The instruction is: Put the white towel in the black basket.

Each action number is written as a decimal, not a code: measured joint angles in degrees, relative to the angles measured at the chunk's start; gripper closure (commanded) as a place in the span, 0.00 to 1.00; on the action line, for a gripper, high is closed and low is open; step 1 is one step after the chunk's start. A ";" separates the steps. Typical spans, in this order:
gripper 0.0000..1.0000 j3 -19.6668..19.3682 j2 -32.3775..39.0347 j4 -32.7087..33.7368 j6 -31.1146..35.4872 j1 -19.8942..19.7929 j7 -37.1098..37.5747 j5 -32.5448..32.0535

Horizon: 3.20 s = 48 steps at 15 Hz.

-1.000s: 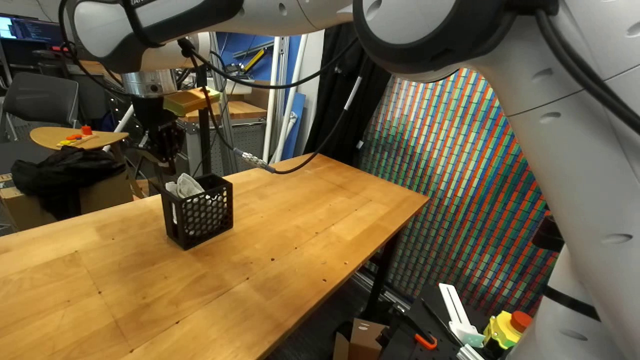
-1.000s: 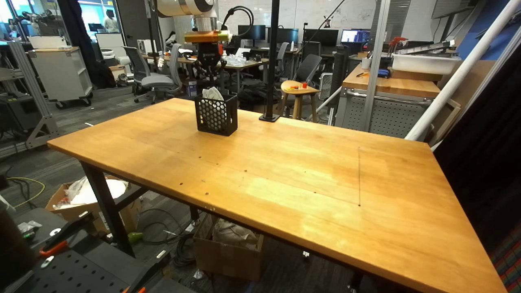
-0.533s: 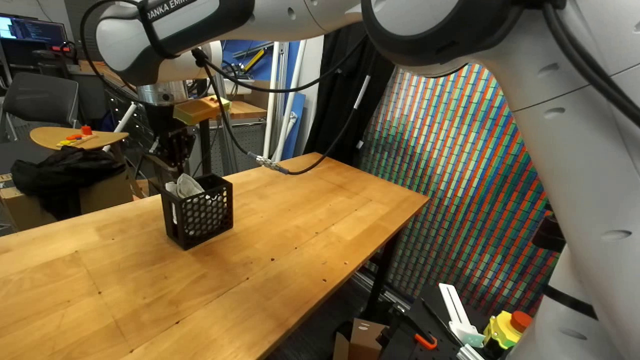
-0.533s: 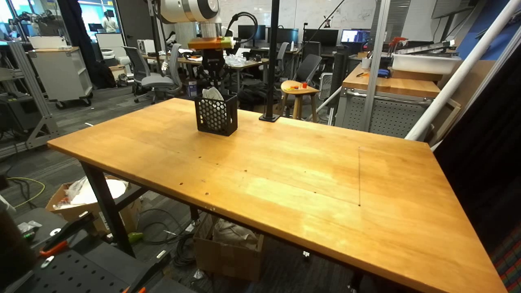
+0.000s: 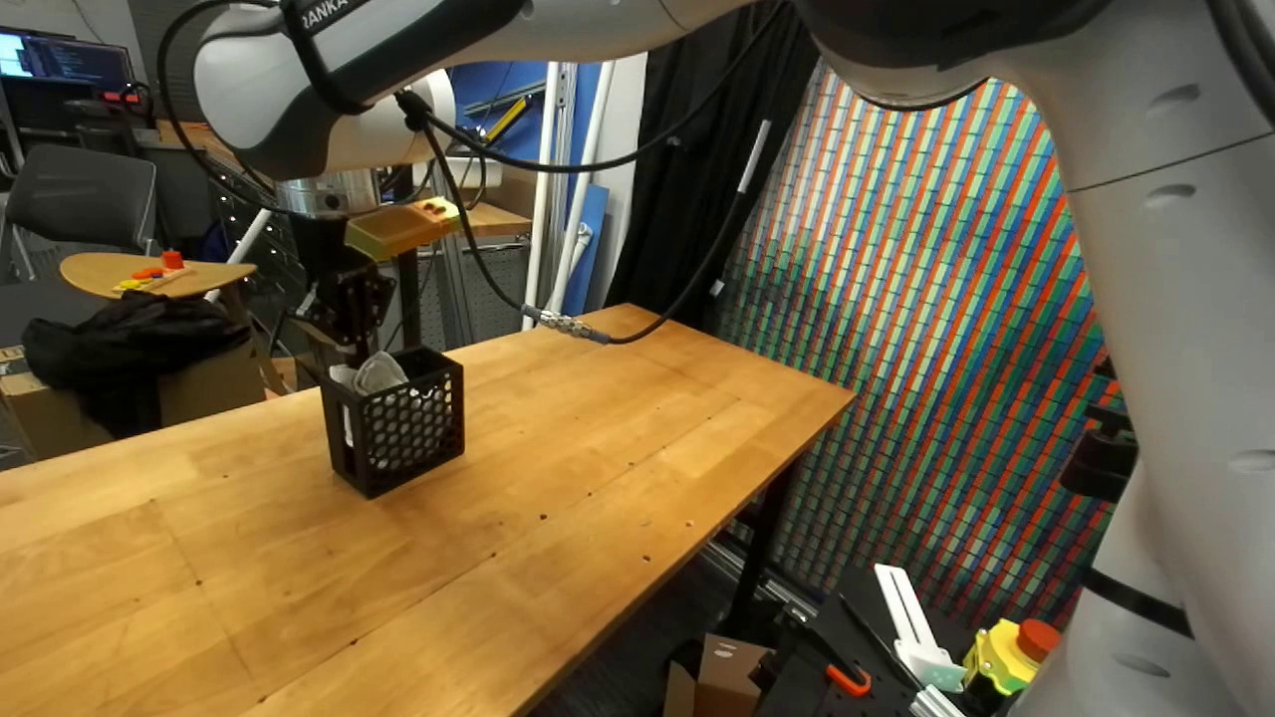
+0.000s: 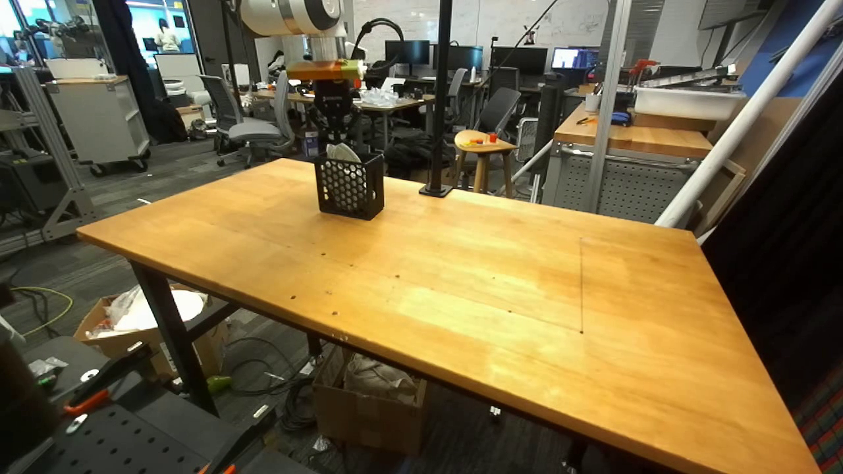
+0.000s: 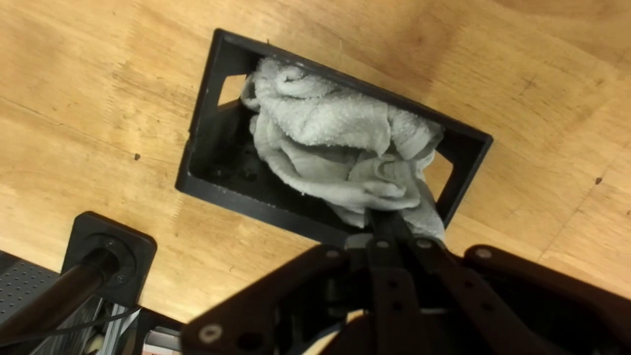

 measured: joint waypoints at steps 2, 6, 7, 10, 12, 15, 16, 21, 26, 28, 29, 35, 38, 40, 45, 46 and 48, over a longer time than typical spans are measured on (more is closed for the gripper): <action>1.00 0.00 -1.70 -2.28 0.47 0.09 0.55 0.00; 1.00 0.01 -4.25 -6.29 1.30 0.13 1.26 0.00; 1.00 0.05 -4.73 -7.33 1.46 0.14 1.37 0.00; 1.00 0.30 -5.91 -10.68 2.20 0.15 1.94 0.04; 1.00 0.48 -6.43 -12.69 3.33 0.16 2.40 0.11; 1.00 0.69 -6.64 -14.25 4.90 0.16 2.73 0.12; 1.00 0.72 -6.66 -14.42 5.12 0.16 2.73 0.12; 1.00 0.73 -6.93 -14.67 5.74 0.16 2.73 0.12; 1.00 0.66 -7.91 -14.39 5.76 0.16 2.65 -0.18; 1.00 0.57 -8.52 -13.90 5.69 0.16 2.51 -0.77; 1.00 0.55 -8.78 -13.59 5.63 0.16 2.41 -1.15; 1.00 0.55 -8.96 -11.36 5.24 0.16 0.27 -1.47; 1.00 0.55 -8.69 -10.60 5.20 0.16 -0.62 -1.47; 1.00 0.55 -8.33 -10.26 5.20 0.16 -0.95 -1.47; 1.00 0.55 -7.04 -10.23 5.22 0.08 -1.22 -1.43; 1.00 0.55 -6.76 -10.23 5.23 0.06 -1.23 -1.41; 1.00 0.55 -6.20 -10.23 5.28 -0.07 -1.27 -1.23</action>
